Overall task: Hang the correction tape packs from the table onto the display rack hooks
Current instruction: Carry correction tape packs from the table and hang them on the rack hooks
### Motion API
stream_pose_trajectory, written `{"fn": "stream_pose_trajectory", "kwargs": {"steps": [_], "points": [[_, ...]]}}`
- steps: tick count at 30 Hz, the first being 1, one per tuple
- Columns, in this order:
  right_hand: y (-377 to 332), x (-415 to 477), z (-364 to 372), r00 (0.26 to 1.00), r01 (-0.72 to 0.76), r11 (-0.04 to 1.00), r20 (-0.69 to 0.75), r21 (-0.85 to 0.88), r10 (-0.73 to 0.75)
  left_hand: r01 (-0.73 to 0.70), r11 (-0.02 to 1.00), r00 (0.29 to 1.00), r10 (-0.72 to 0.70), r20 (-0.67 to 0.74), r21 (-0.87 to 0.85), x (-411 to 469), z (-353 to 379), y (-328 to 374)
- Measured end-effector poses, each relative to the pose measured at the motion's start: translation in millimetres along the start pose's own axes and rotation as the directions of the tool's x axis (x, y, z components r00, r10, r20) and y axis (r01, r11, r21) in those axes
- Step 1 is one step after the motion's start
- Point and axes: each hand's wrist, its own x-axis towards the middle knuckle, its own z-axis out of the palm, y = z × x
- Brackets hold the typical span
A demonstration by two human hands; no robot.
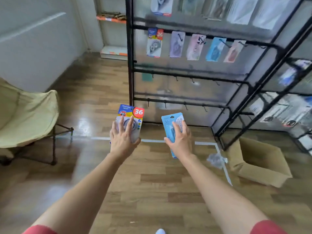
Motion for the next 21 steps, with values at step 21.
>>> {"fn": "stream_pose_trajectory", "kwargs": {"steps": [21], "points": [[118.4,217.2,-92.1,0.98,-0.04,0.999,-0.196,-0.026,0.034,-0.086,0.994,0.977,0.07,-0.201,-0.071,227.2,43.5,168.8]]}}
